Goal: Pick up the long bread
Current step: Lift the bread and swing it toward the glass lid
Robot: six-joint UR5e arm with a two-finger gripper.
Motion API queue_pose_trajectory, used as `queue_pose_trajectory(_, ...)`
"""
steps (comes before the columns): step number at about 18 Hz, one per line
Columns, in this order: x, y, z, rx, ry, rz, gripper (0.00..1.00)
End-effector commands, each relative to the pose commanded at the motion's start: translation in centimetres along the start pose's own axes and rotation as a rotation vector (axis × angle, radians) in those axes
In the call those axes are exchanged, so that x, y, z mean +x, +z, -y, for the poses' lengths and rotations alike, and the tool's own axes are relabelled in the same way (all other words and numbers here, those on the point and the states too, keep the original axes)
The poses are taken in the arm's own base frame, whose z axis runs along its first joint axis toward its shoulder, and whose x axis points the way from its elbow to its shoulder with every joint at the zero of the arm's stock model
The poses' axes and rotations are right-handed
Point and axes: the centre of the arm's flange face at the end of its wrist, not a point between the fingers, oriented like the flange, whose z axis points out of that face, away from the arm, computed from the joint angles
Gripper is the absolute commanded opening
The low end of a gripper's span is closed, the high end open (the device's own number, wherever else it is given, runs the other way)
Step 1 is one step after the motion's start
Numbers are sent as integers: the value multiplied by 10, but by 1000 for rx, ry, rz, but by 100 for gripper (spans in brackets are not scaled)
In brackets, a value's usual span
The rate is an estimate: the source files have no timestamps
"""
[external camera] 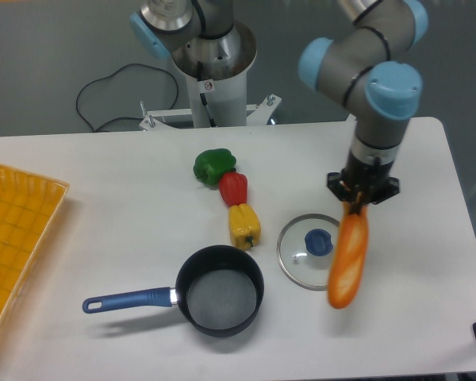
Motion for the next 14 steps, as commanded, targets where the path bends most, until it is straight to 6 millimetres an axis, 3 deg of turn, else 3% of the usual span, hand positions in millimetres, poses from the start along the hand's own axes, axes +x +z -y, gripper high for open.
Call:
queue_pose_trajectory(4,18,-9,8,8,7,5,15)
queue_pose_trajectory(14,20,-15,2,-37,22,18,15)
